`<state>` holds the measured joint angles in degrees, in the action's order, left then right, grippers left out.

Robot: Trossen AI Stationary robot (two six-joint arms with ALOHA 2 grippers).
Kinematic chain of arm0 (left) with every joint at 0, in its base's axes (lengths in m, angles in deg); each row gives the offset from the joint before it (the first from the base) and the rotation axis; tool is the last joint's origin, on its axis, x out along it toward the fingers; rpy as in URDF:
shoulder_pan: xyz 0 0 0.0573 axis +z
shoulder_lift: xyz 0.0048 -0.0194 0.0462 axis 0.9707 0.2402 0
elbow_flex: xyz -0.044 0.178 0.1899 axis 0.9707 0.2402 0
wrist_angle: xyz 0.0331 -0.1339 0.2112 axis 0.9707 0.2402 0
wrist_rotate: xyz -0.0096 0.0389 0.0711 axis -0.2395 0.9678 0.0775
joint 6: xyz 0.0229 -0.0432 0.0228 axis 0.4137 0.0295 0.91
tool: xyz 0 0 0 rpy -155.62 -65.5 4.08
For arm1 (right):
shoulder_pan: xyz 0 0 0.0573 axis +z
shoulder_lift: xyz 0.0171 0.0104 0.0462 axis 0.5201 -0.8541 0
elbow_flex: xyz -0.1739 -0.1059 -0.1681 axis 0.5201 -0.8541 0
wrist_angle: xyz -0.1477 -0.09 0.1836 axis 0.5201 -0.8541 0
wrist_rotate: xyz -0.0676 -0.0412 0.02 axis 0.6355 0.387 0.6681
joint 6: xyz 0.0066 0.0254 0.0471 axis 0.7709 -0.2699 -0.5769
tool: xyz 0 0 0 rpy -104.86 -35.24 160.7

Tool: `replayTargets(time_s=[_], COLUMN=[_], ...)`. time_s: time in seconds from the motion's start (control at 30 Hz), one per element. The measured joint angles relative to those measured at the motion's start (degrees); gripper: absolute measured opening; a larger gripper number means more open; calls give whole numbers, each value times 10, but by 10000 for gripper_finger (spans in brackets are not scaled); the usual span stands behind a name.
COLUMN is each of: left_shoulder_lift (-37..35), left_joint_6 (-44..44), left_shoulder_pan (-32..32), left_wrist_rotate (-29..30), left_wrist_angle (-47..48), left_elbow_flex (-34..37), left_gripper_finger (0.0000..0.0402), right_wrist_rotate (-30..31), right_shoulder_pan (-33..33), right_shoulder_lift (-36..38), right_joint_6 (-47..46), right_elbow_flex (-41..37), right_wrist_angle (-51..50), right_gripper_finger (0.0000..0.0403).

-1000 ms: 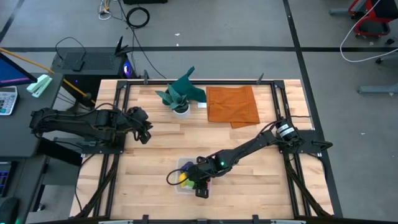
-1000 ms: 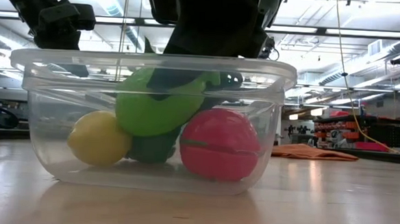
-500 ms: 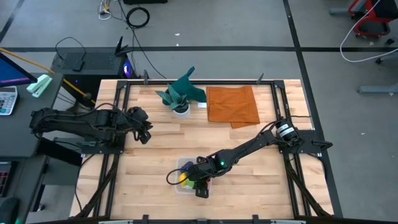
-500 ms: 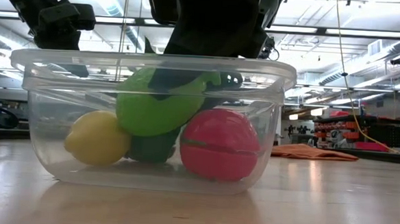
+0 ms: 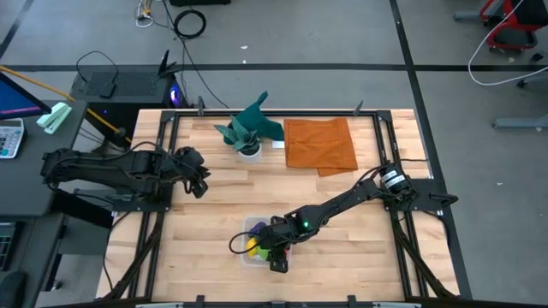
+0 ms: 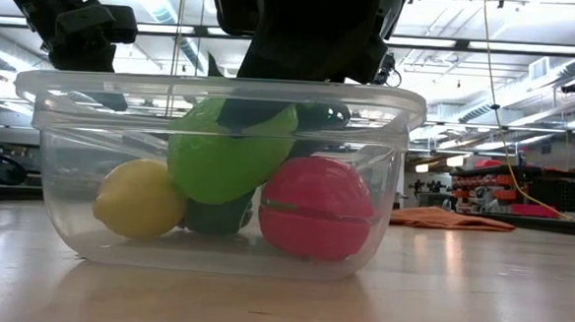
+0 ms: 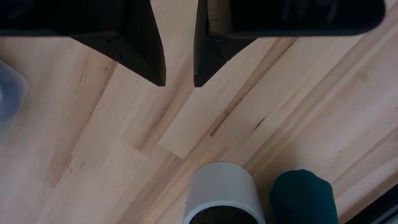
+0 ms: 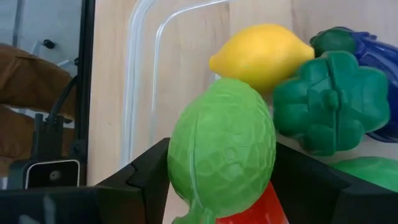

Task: Pick and placing Produce into tupperware
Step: Put the melon into the transparent bin

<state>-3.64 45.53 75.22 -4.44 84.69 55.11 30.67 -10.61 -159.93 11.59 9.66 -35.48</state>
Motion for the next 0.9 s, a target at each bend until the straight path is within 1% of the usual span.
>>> replayTargets(time_s=[0.27, 0.7, 0.8, 0.9], left_shoulder_lift=[0, 0, 0, 0], left_joint_6=[0, 0, 0, 0], left_shoulder_pan=[0, 0, 0, 0], left_wrist_rotate=[0, 0, 0, 0], left_wrist_angle=[0, 0, 0, 0], left_elbow_flex=[0, 0, 0, 0], left_gripper_finger=[86, 93, 94, 94], right_wrist_rotate=[-7, -1, -1, 1], right_shoulder_pan=[0, 0, -1, -1], right_shoulder_lift=[0, 0, 0, 2], right_joint_6=[4, 57, 62, 58], right_elbow_flex=[0, 0, 0, 0], right_wrist_angle=[0, -19, -22, -22], right_gripper_finger=[213, 214, 225, 245])
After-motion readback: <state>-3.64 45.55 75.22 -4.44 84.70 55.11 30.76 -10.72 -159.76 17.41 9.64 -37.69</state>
